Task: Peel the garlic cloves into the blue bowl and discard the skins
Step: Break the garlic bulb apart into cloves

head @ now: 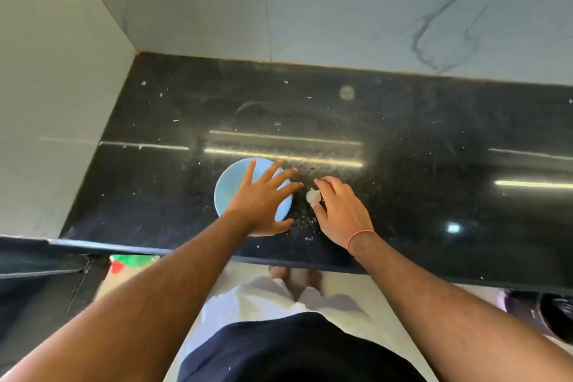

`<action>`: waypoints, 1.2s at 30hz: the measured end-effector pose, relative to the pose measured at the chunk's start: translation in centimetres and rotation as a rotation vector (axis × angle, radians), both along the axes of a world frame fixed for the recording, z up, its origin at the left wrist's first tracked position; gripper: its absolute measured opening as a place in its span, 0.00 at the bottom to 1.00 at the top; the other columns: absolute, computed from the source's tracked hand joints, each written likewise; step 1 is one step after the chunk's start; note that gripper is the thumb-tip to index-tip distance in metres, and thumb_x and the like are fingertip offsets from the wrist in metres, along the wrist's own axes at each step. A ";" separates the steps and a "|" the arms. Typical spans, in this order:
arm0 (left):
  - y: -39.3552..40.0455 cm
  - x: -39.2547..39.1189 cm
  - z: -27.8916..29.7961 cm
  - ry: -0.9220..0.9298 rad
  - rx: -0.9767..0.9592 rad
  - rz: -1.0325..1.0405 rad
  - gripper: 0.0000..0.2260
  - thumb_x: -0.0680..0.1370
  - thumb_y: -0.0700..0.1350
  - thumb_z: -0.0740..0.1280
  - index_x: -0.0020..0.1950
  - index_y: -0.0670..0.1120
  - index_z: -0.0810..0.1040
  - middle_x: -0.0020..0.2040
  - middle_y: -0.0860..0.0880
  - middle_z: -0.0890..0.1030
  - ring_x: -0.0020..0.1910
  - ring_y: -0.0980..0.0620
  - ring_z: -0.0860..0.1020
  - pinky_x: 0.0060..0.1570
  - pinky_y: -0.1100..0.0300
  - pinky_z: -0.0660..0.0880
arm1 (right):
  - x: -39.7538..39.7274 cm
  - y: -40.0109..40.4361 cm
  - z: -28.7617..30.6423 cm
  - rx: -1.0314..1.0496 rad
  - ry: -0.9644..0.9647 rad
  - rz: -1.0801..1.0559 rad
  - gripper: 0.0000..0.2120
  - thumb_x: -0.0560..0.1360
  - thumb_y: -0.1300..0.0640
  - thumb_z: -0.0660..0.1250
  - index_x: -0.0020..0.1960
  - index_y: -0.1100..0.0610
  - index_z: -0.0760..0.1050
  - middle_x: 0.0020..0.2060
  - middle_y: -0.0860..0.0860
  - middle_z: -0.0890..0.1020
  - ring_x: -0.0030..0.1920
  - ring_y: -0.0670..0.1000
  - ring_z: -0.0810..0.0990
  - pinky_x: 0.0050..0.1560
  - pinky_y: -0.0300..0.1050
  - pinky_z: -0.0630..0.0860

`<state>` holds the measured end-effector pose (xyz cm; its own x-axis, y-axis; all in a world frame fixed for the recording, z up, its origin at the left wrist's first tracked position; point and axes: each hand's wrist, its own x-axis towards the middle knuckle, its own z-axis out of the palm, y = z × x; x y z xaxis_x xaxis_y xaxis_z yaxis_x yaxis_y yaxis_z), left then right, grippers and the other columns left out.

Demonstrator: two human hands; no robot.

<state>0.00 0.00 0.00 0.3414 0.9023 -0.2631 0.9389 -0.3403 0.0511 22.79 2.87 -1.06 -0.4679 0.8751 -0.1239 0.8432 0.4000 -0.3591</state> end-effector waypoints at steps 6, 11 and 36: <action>0.1 -4.6 0.3 0.001 0.015 0.032 0.38 0.74 0.70 0.64 0.82 0.61 0.60 0.85 0.56 0.54 0.86 0.46 0.45 0.78 0.28 0.40 | -2.6 0.7 -0.8 -0.099 0.018 -0.004 0.21 0.81 0.61 0.68 0.73 0.54 0.73 0.66 0.53 0.74 0.65 0.56 0.73 0.65 0.52 0.76; -0.4 -9.2 0.0 -0.033 0.013 0.154 0.40 0.74 0.74 0.62 0.83 0.61 0.58 0.86 0.56 0.50 0.85 0.48 0.41 0.79 0.30 0.39 | -5.2 1.7 -1.2 -0.238 0.218 -0.100 0.19 0.78 0.62 0.72 0.68 0.53 0.78 0.62 0.50 0.78 0.61 0.54 0.78 0.64 0.50 0.76; 0.9 3.1 -8.2 -1.090 0.191 0.233 0.21 0.88 0.47 0.60 0.82 0.51 0.67 0.70 0.58 0.79 0.69 0.58 0.77 0.70 0.57 0.73 | -1.6 1.3 -8.4 -0.170 1.002 -0.132 0.25 0.86 0.57 0.62 0.81 0.52 0.62 0.70 0.52 0.77 0.64 0.49 0.81 0.54 0.46 0.84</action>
<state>3.08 0.89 -8.19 0.1225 0.9676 0.2206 0.4668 -0.2524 0.8476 21.19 4.16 -9.46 -0.3260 0.9343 0.1441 0.1582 0.2042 -0.9661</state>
